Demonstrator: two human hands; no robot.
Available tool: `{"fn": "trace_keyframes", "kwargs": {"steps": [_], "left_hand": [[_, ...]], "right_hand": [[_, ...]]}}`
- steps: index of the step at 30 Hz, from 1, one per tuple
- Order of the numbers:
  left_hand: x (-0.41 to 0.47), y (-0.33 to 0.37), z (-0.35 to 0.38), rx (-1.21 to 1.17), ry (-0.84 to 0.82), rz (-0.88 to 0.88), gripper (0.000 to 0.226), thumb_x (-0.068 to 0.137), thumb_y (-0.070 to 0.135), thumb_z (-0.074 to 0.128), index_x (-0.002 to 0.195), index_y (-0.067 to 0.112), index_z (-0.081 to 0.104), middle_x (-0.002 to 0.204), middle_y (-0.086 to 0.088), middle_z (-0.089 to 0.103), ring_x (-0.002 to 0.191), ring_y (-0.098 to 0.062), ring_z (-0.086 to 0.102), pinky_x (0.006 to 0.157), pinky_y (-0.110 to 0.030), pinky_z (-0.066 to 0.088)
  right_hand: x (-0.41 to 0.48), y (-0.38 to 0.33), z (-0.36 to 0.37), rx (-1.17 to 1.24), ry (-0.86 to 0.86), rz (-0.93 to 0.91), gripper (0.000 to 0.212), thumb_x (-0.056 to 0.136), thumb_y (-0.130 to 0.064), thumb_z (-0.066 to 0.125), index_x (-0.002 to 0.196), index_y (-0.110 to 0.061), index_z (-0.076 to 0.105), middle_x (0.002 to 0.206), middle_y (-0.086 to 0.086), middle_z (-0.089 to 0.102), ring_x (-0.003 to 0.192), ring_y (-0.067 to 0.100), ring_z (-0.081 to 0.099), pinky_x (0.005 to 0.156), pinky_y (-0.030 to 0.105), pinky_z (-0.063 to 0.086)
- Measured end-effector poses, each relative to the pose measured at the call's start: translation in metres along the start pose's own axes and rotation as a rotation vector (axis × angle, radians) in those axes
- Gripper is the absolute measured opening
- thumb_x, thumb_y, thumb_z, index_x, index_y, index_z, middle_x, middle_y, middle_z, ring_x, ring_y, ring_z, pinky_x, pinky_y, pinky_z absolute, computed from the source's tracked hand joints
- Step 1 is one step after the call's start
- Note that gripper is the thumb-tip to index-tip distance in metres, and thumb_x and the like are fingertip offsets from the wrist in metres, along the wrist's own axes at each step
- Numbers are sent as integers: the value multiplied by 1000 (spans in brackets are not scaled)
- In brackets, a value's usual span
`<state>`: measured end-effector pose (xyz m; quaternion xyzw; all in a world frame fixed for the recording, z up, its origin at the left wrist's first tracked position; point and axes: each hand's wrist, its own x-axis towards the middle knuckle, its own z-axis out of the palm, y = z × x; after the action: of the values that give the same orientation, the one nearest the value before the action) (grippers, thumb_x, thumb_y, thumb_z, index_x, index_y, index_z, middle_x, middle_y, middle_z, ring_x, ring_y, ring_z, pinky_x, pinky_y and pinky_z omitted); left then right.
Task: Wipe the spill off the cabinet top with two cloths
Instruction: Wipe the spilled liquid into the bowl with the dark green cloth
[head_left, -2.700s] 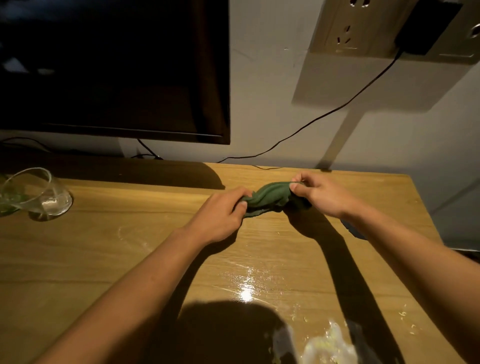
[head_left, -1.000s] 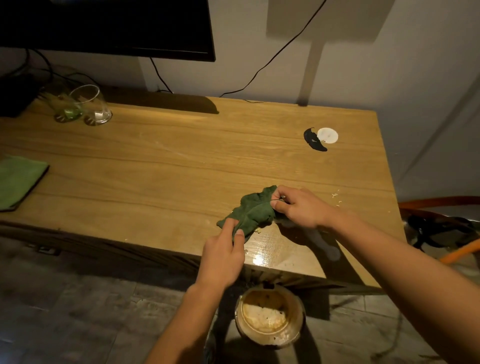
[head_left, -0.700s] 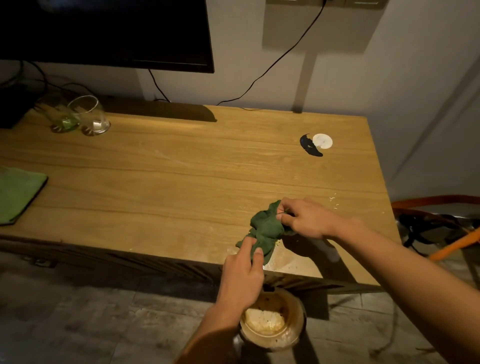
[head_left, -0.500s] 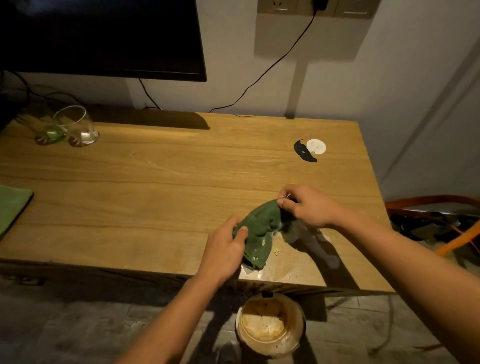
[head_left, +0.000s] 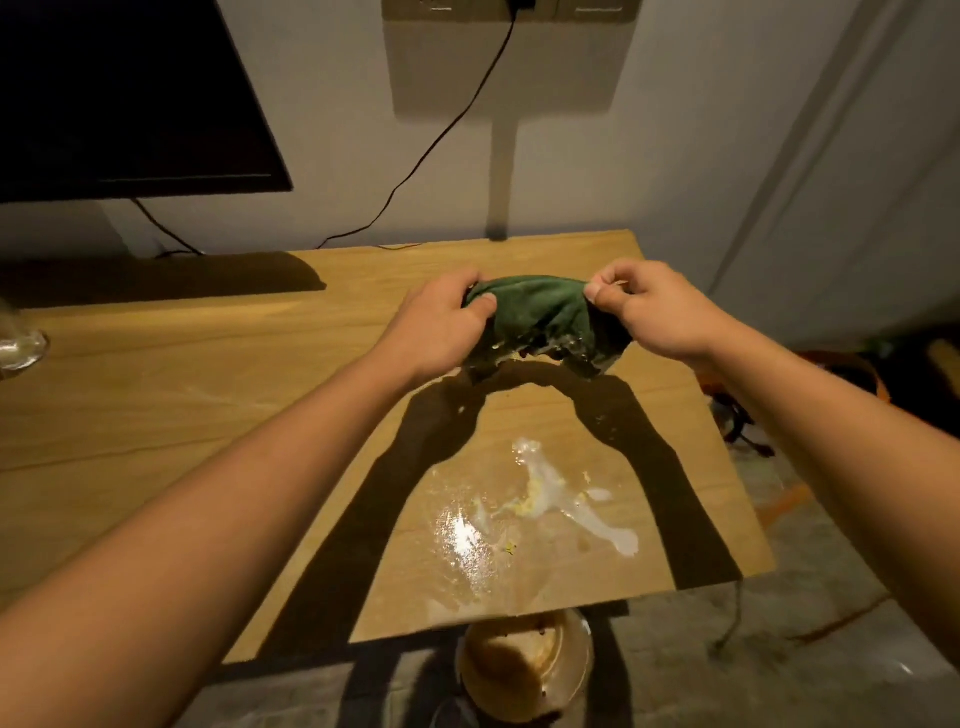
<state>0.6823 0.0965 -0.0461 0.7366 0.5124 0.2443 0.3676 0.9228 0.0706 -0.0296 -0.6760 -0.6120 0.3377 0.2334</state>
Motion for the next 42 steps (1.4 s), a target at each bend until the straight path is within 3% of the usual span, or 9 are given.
{"fn": "trace_keyframes", "kwargs": {"steps": [5, 12, 17, 22, 25, 27, 32, 40, 42], "left_hand": [[51, 10, 26, 92, -147, 101, 11, 100, 29, 48, 102, 28, 59, 96, 2, 63, 88, -15, 58, 76, -39, 53], [72, 0, 92, 126, -282, 163, 13, 99, 25, 48, 106, 25, 59, 96, 0, 64, 89, -20, 57, 74, -36, 46], [67, -25, 115, 166, -366, 155, 9, 95, 22, 51, 92, 28, 55, 85, 6, 62, 81, -16, 56, 61, -28, 39], [66, -38, 117, 178, -357, 134, 6, 96, 25, 50, 95, 29, 54, 86, 9, 60, 80, -4, 52, 59, -28, 36], [57, -42, 112, 213, -352, 141, 4, 97, 24, 49, 96, 25, 53, 80, 10, 58, 75, -3, 50, 58, -30, 33], [51, -44, 105, 230, -350, 124, 4, 97, 23, 50, 95, 23, 54, 79, 9, 58, 74, -5, 50, 58, -30, 33], [28, -50, 88, 272, -341, 66, 5, 99, 24, 49, 99, 23, 53, 82, 1, 62, 77, -15, 55, 61, -29, 37], [-51, -61, 81, 230, -200, -68, 5, 98, 24, 51, 95, 25, 54, 81, -2, 65, 76, -19, 57, 61, -32, 35], [-72, -64, 81, 223, -147, -88, 6, 98, 25, 51, 94, 25, 55, 82, 0, 65, 77, -18, 58, 62, -31, 37]], "right_hand": [[-1, 38, -29, -94, 98, 61, 16, 100, -39, 53, 94, -27, 62, 93, 3, 69, 87, 21, 65, 76, 40, 53], [-29, 107, -16, -165, 173, 118, 17, 100, -41, 51, 91, -29, 57, 79, -1, 66, 79, 23, 62, 64, 36, 46], [-39, 136, 17, -176, 84, 120, 16, 103, -40, 45, 95, -28, 51, 82, -6, 60, 81, 21, 54, 60, 34, 33], [-46, 148, 35, -139, 134, 124, 13, 104, -37, 42, 100, -26, 48, 94, -1, 59, 88, 22, 50, 68, 35, 28], [-57, 145, 45, -88, 122, 110, 10, 104, -36, 43, 100, -28, 47, 89, -4, 59, 84, 20, 52, 63, 34, 26], [-64, 141, 53, -60, 85, 82, 10, 104, -36, 43, 101, -28, 48, 84, -7, 58, 81, 20, 53, 58, 31, 27], [-67, 133, 65, -48, 9, 5, 15, 104, -35, 42, 104, -23, 51, 85, -7, 59, 82, 19, 54, 62, 32, 26], [-75, 131, 68, -68, -140, -88, 13, 103, -39, 45, 99, -29, 52, 85, -9, 62, 77, 8, 54, 59, 21, 34], [-78, 130, 68, -75, -180, -115, 13, 103, -40, 45, 99, -30, 52, 86, -9, 63, 77, 4, 55, 59, 24, 37]]}}
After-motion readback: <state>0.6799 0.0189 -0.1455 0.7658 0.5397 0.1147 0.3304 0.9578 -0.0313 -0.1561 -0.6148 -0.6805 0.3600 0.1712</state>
